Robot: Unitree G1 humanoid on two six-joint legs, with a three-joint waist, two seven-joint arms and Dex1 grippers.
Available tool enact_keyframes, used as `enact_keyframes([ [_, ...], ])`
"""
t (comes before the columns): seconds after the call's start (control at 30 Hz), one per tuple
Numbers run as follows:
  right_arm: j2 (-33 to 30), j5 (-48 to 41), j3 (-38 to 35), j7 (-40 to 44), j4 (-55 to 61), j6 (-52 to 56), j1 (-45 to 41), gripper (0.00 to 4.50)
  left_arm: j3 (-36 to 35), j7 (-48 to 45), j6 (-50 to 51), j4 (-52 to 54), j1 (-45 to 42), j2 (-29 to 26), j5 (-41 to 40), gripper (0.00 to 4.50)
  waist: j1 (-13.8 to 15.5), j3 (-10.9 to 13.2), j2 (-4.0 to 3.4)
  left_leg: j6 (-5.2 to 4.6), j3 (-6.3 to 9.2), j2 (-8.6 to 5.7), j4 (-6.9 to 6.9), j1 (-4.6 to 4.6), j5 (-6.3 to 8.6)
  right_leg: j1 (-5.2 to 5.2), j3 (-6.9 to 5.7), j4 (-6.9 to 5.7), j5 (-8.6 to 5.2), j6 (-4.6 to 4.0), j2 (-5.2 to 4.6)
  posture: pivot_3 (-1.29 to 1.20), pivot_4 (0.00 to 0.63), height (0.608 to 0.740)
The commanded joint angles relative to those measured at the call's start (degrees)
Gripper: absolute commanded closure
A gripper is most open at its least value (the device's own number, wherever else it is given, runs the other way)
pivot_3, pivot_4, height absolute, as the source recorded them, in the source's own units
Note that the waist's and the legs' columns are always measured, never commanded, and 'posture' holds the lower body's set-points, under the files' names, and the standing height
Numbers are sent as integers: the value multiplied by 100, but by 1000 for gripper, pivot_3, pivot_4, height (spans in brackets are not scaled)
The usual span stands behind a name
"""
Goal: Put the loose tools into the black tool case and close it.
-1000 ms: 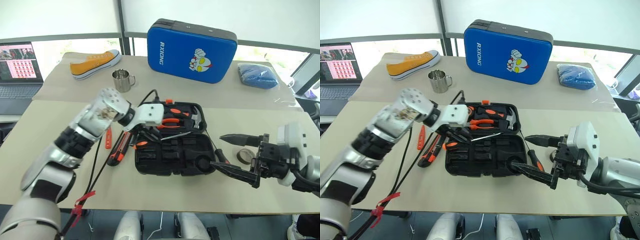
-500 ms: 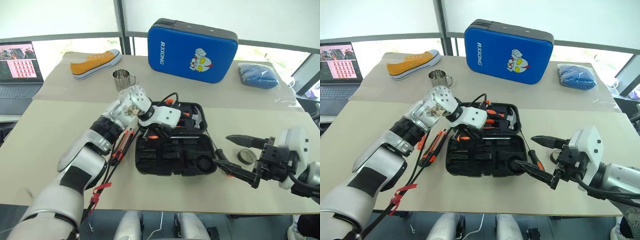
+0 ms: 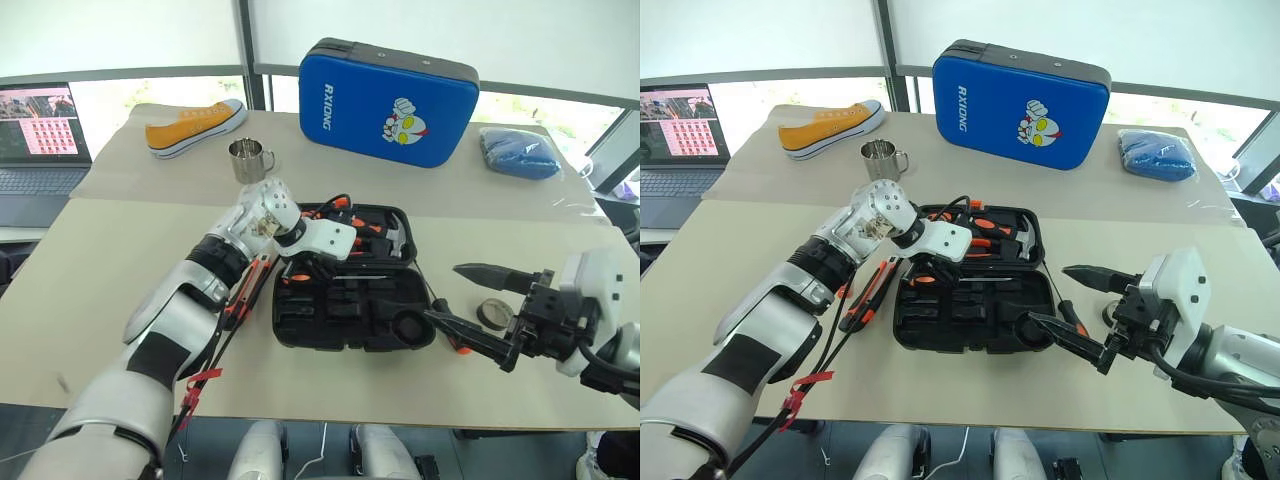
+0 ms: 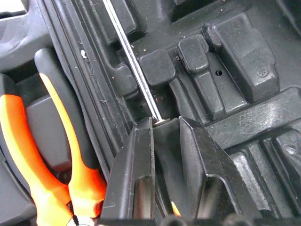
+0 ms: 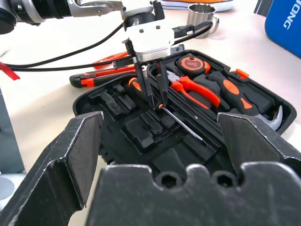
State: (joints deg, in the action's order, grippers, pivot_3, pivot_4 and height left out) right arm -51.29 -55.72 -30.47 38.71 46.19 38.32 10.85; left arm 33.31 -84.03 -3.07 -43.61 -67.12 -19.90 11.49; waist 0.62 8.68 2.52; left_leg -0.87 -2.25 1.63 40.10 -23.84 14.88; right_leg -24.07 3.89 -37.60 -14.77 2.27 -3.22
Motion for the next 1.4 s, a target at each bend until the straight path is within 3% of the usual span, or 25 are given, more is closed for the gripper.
enact_keyframes([
  [0.03,-83,-113,-99,33,49,-25,-99,0,-312,-147,244,346,-144,-80,-157,1770,0,0,0,0,0,0,2,-1,0,-1,0,-1,0,0,0,0,150,739],
  [0.17,-96,-91,-26,49,-5,-32,-160,0,-547,-161,426,589,-132,-164,-271,1770,-8,0,0,0,1,1,2,-2,0,-3,0,-3,0,0,1,0,150,739],
  [0.27,-96,-69,16,56,-39,-40,-197,0,-609,-143,409,654,-29,-285,-224,2529,-9,0,0,-1,2,1,2,-2,0,-3,0,-3,0,0,1,0,150,739],
  [0.43,-98,0,52,88,-73,-44,-218,0,-551,-336,350,992,328,-666,-158,4429,-36,-1,-1,-1,2,3,1,-1,0,-4,0,-3,0,0,2,0,150,739],
  [0.6,-101,37,75,113,-102,-49,-233,0,-549,-423,504,1283,509,-771,-162,4470,-5,0,-1,0,3,3,4,-2,0,-2,-1,-4,1,0,2,0,150,739],
  [0.93,-64,74,88,135,-93,-68,-184,0,-467,39,601,983,377,-343,105,4470,-1,-1,-1,-1,4,1,7,-2,0,0,-2,-4,1,1,1,0,150,739],
  [1.4,10,125,96,103,-100,-112,-106,0,-132,267,-248,478,424,-143,565,4470,10,-4,-4,-1,5,0,8,4,0,9,-2,-3,1,1,0,0,150,739],
])
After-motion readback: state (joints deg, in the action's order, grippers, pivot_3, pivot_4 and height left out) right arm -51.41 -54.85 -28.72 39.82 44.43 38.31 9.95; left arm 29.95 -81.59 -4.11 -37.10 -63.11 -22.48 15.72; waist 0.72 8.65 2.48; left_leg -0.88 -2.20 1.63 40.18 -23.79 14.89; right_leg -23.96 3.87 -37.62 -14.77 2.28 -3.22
